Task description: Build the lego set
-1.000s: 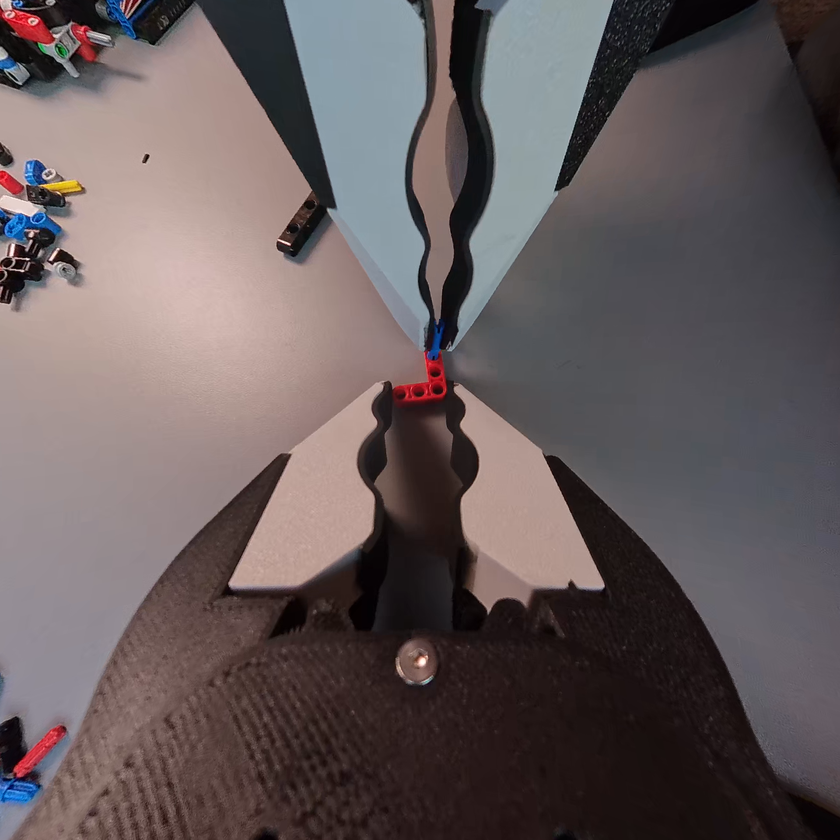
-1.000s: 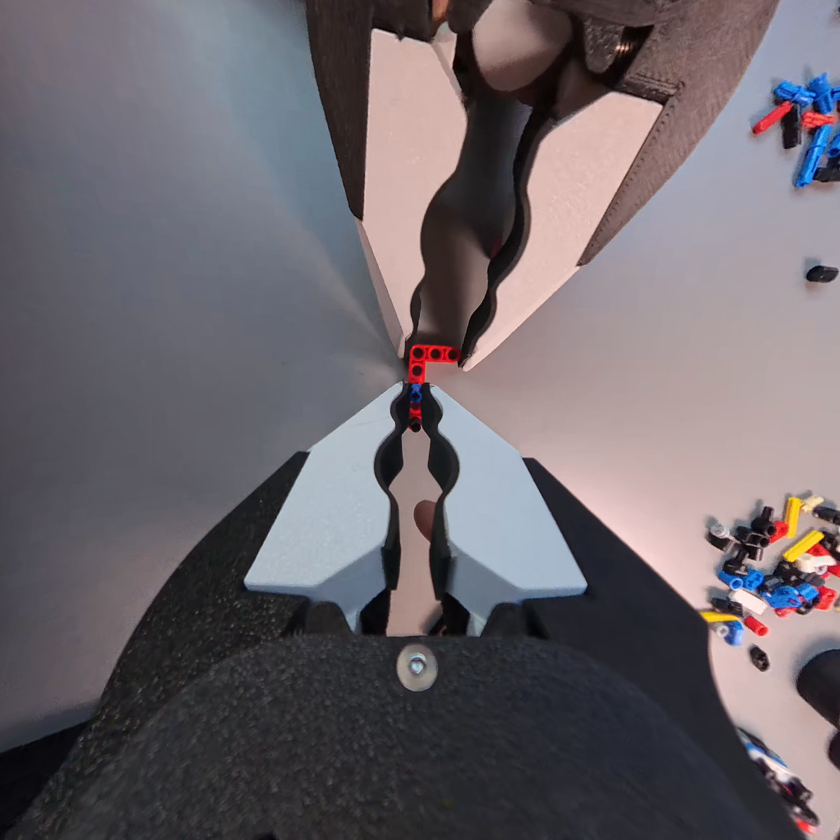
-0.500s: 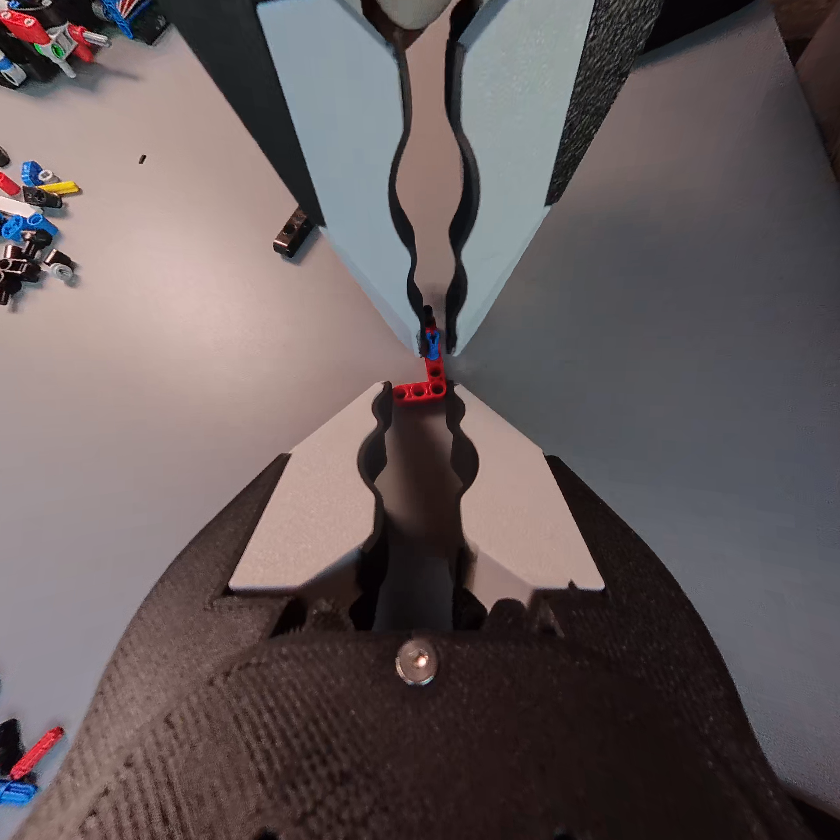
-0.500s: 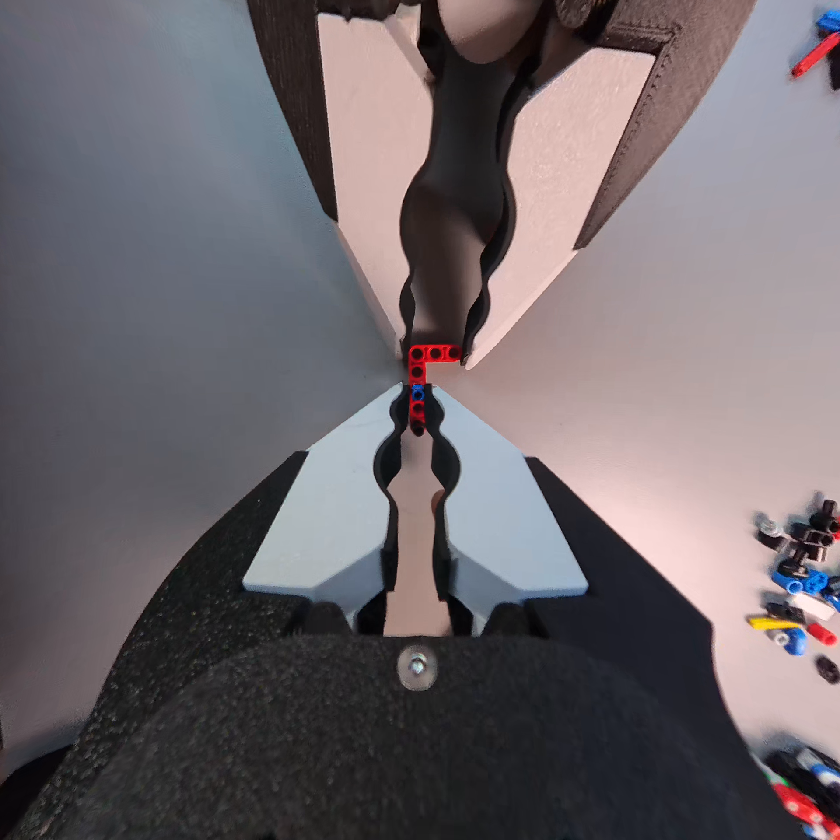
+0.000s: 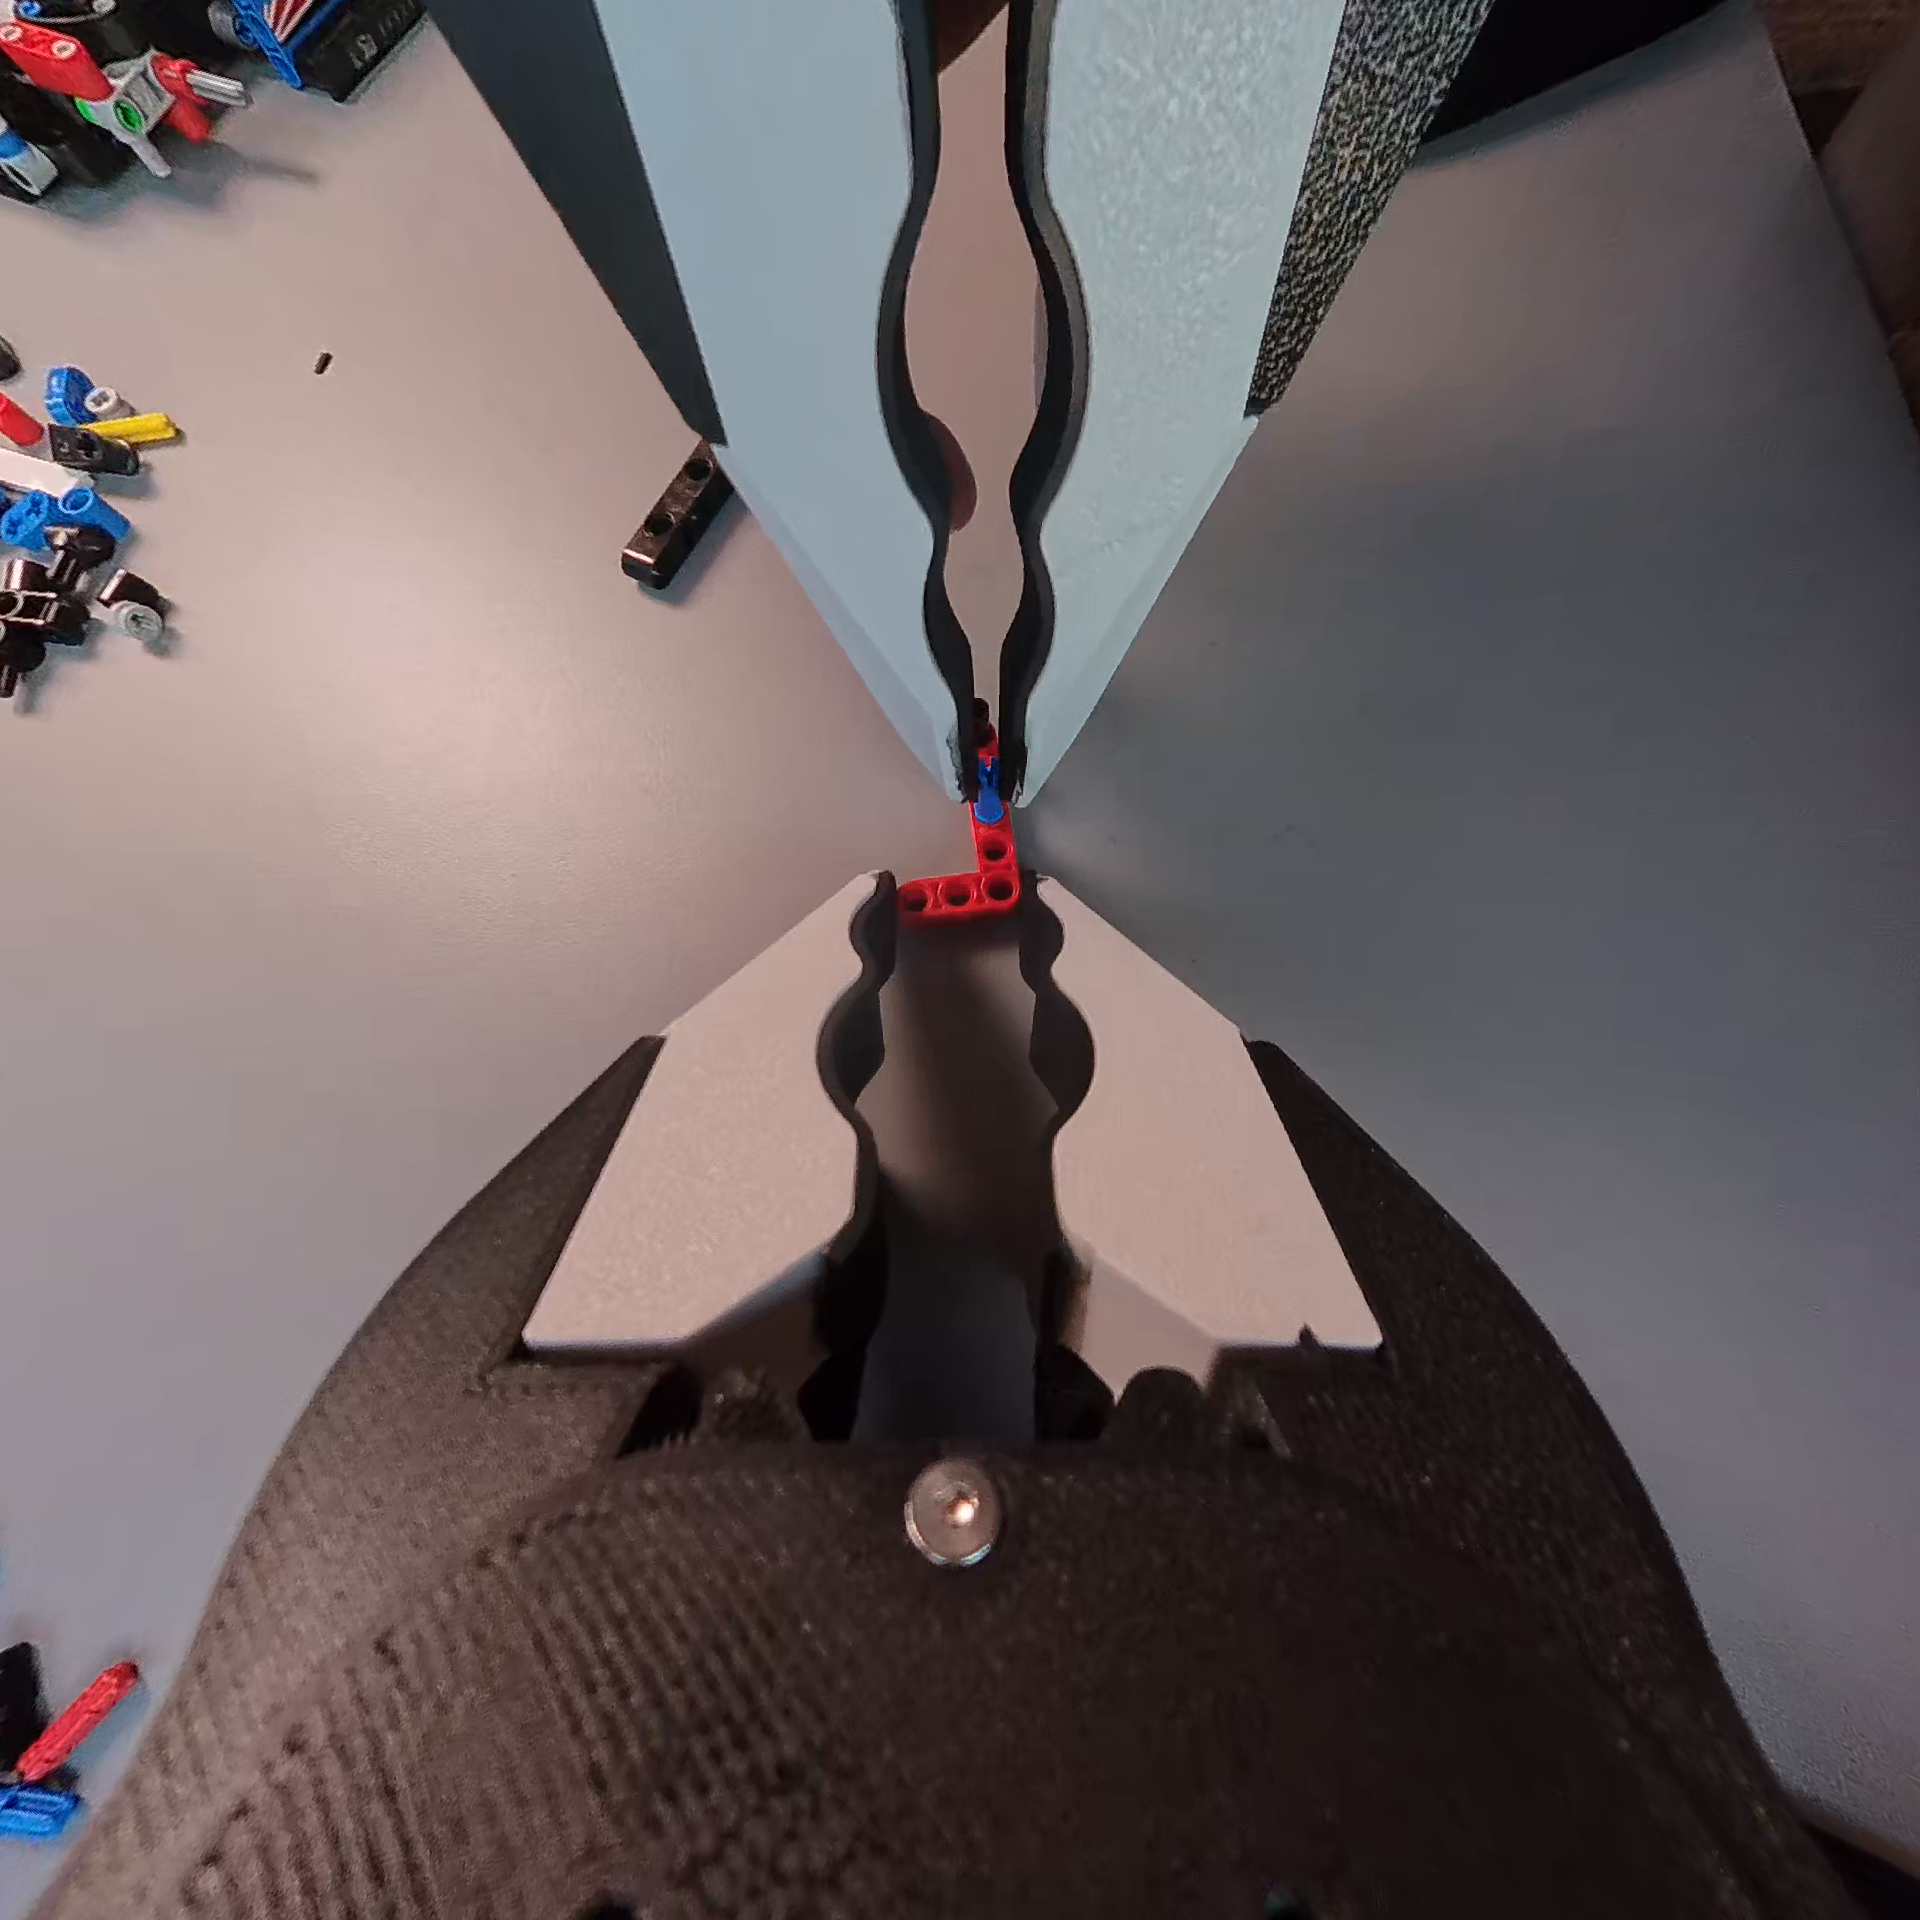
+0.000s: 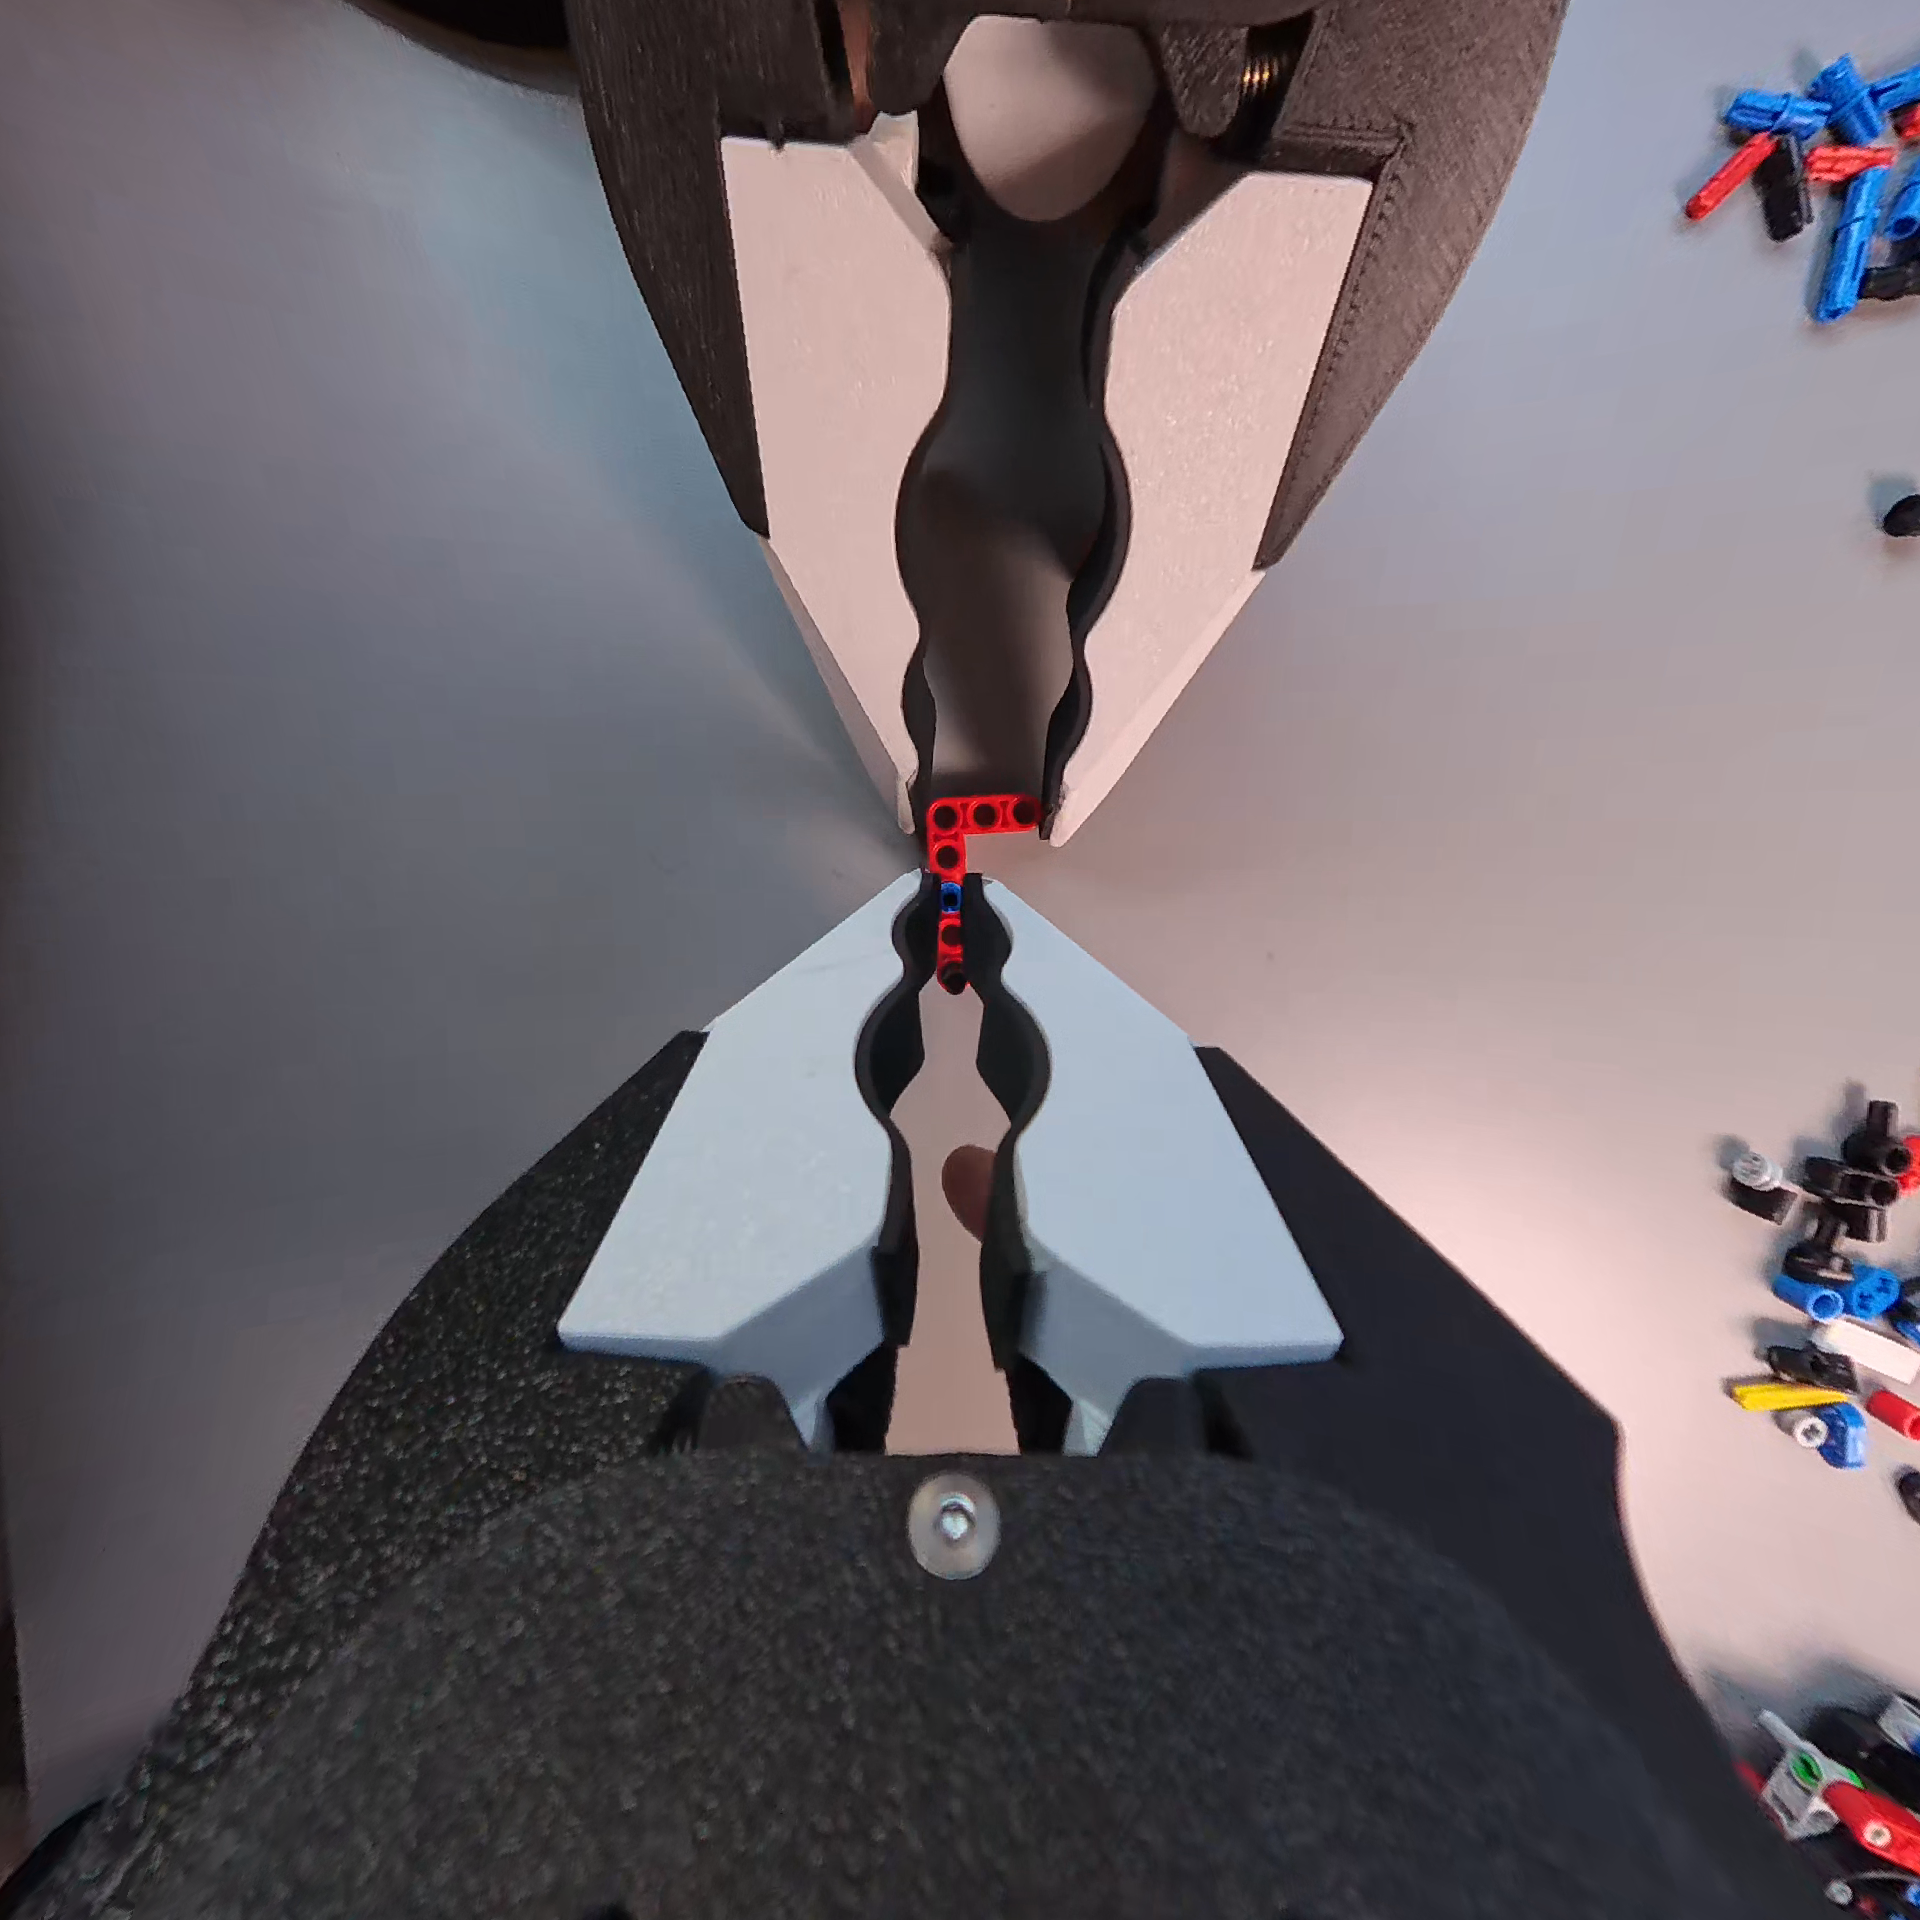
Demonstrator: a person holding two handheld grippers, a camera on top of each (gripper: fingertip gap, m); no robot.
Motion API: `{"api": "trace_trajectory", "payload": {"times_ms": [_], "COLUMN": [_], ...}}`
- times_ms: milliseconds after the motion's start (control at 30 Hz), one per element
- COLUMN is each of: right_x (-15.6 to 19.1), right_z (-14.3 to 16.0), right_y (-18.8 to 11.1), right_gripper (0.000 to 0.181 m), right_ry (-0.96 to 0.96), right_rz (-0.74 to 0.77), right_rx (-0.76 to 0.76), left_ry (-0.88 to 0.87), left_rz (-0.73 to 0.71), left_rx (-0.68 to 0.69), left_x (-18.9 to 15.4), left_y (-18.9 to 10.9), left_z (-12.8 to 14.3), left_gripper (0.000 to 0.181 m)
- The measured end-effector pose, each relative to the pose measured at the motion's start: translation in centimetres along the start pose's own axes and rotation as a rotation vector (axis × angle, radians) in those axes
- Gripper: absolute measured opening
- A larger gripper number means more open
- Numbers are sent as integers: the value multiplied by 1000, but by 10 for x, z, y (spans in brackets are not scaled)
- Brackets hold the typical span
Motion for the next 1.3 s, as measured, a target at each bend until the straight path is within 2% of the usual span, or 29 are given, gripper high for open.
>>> {"api": "trace_trajectory", "payload": {"times_ms": [100, 167, 267, 367, 467, 633, 700, 767, 900, 1033, 1133, 1300], "right_x": [0, 0, -16, -32, -36, -33, -33, -31, -28, -18, -16, -16], "right_z": [3, 15, 47, 88, 110, 107, 104, 101, 86, 65, 57, 55], "right_y": [0, -2, -24, -34, -29, -5, -4, -4, -13, -20, -22, -16], "right_gripper": [3, 4, 13, 16, 20, 24, 6, 6, 6, 6, 6, 6], "right_ry": [46, 56, 215, 300, 330, 286, 247, 201, 181, 141, 139, 153], "right_rz": [-17, -37, -31, 97, 142, 121, 106, 83, 71, -59, -174, -363], "right_rx": [-38, -148, -324, -276, -202, -99, -133, -140, -251, -392, -469, -516], "left_ry": [0, 6, 9, 11, 8, -8, -17, -34, -83, -3, 59, 151], "left_rz": [-1, 2, 2, 7, 4, -8, -8, 9, -12, -114, -154, -187], "left_rx": [4, 6, 10, 9, 10, 10, 8, -15, -147, -252, -243, -213], "left_x": [0, -2, -3, -2, -3, -2, -1, 0, 7, 2, -8, -19], "left_y": [0, 0, 0, 0, 0, 0, -1, -4, -24, -37, -34, -28], "left_z": [0, -1, -1, -1, -1, -1, 0, 0, -3, -10, -14, -17], "left_gripper": [23, 23, 23, 23, 23, 23, 25, 29, 35, 38, 38, 33]}}
Point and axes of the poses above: each gripper's, where its closed fingertips meet, y out along the fingers, z out of its underside, x = y × z across the jaws, the point moved 10 cm from there along -y, back along the fingers, and after that the axes turned 12 degrees about x, right-handed, at the moved point
